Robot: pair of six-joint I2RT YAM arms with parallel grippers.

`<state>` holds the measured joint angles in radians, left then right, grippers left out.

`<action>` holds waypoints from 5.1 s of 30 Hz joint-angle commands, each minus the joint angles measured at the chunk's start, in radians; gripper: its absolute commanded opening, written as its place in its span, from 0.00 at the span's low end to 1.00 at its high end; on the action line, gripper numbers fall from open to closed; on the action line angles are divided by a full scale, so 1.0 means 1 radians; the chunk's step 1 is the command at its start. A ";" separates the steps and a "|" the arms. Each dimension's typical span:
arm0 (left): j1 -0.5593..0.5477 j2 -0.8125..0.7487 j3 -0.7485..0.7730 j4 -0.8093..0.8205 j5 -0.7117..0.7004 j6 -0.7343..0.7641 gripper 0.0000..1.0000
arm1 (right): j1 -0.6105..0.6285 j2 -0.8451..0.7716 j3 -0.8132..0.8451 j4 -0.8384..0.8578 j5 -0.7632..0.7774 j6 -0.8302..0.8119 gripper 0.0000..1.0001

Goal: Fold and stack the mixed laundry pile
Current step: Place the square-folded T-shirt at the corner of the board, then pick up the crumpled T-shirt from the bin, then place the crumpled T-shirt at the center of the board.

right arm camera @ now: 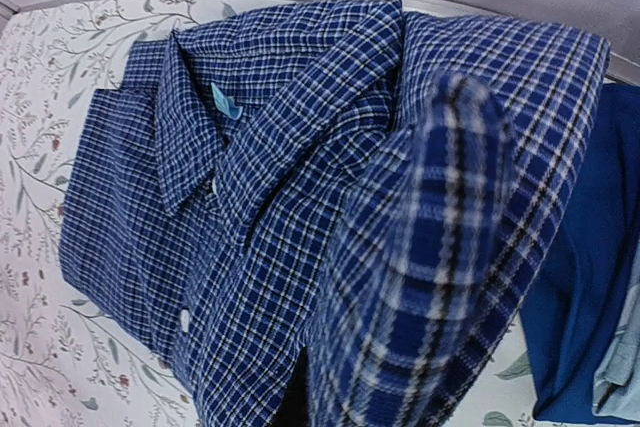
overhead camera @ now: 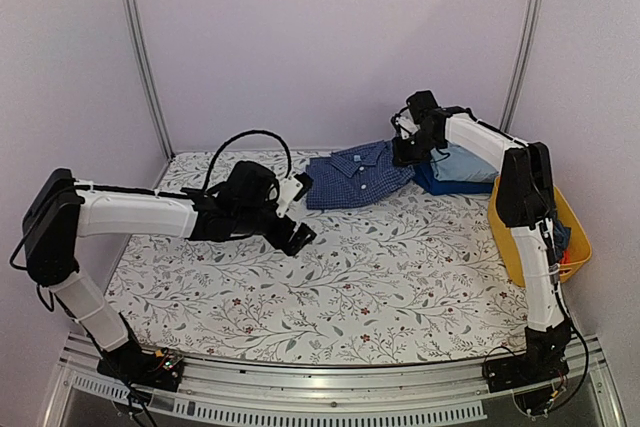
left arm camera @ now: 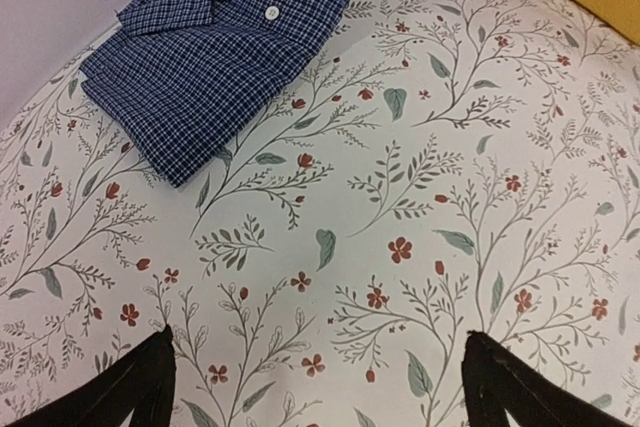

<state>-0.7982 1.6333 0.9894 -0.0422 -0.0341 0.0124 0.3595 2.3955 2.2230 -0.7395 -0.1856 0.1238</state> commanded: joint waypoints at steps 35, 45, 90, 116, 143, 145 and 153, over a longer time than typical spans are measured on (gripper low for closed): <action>0.020 0.074 0.066 -0.076 0.020 0.016 1.00 | -0.188 -0.322 -0.028 0.147 0.615 -0.470 0.00; 0.020 0.090 0.087 -0.092 0.017 0.013 1.00 | -0.312 -0.237 -0.039 0.075 0.494 -0.279 0.00; 0.267 0.119 0.291 -0.106 0.138 -0.246 1.00 | -0.559 -0.657 -0.402 -0.077 0.033 0.036 0.91; 0.271 0.187 0.285 -0.076 0.189 -0.244 1.00 | -0.723 -0.815 -0.980 -0.002 0.223 0.197 0.84; 0.327 0.174 0.349 -0.108 0.168 -0.260 1.00 | -0.692 -1.042 -0.553 -0.113 -0.161 0.066 0.00; 0.344 0.158 0.338 -0.104 0.181 -0.283 1.00 | -0.644 -1.040 -0.446 -0.107 -0.236 0.051 0.00; 0.408 0.084 0.269 -0.076 0.213 -0.385 1.00 | -0.417 -0.895 -0.035 -0.012 -0.436 0.109 0.00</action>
<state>-0.4217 1.7828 1.2945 -0.1406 0.1562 -0.3084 -0.1459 1.4261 2.0254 -0.8501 -0.4553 0.2054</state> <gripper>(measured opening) 0.996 0.038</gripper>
